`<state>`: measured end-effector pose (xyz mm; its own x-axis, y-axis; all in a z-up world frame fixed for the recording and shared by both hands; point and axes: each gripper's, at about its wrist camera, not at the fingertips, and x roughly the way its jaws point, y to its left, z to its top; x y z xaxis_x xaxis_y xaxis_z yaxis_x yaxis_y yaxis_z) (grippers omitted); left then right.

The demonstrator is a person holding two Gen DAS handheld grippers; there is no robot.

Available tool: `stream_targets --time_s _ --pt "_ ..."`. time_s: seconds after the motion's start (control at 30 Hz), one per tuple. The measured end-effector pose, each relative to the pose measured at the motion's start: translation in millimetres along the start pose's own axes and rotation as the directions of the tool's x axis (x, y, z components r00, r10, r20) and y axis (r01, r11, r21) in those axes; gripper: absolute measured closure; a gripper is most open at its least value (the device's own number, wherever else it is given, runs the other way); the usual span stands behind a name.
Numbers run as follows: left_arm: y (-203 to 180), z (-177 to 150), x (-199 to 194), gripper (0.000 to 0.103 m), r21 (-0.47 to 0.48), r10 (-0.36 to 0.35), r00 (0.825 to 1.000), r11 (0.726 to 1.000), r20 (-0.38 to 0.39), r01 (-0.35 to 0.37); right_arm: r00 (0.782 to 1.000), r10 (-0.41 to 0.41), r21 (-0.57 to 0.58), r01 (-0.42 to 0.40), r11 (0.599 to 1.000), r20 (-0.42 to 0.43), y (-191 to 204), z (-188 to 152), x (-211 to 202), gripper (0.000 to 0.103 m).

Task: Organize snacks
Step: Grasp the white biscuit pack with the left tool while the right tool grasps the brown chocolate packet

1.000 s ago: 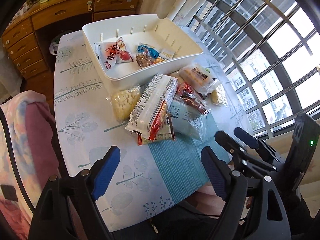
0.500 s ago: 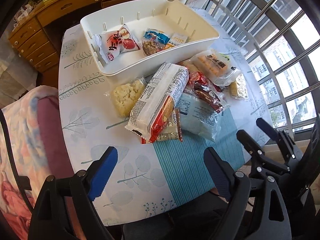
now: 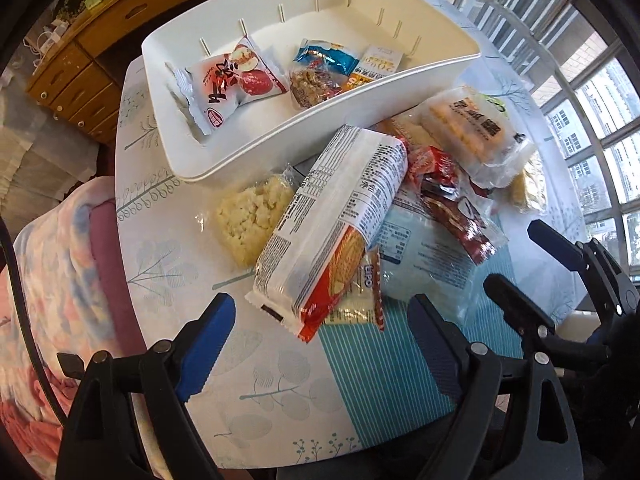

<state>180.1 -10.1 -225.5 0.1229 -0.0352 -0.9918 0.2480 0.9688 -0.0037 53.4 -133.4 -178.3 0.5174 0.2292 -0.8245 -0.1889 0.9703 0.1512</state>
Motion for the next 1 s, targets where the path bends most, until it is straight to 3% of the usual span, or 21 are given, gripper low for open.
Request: stream_targets --time_s 0.37,0.53,1.0 --pt "3 36 56 0.016 -0.051 0.052 0.995 0.997 -0.081 -0.056 0.993 0.061 -0.031 -0.064 0.997 -0.101 -18 7 42 0.035" --pt "6 46 73 0.016 -0.062 0.044 0.994 0.997 -0.104 -0.051 0.988 0.078 -0.043 -0.085 0.995 -0.135 -20 8 56 0.038" --pt "1 55 97 0.014 -0.053 0.042 0.991 0.997 -0.124 -0.048 0.984 0.081 -0.044 -0.089 0.995 -0.157 -27 8 76 0.046"
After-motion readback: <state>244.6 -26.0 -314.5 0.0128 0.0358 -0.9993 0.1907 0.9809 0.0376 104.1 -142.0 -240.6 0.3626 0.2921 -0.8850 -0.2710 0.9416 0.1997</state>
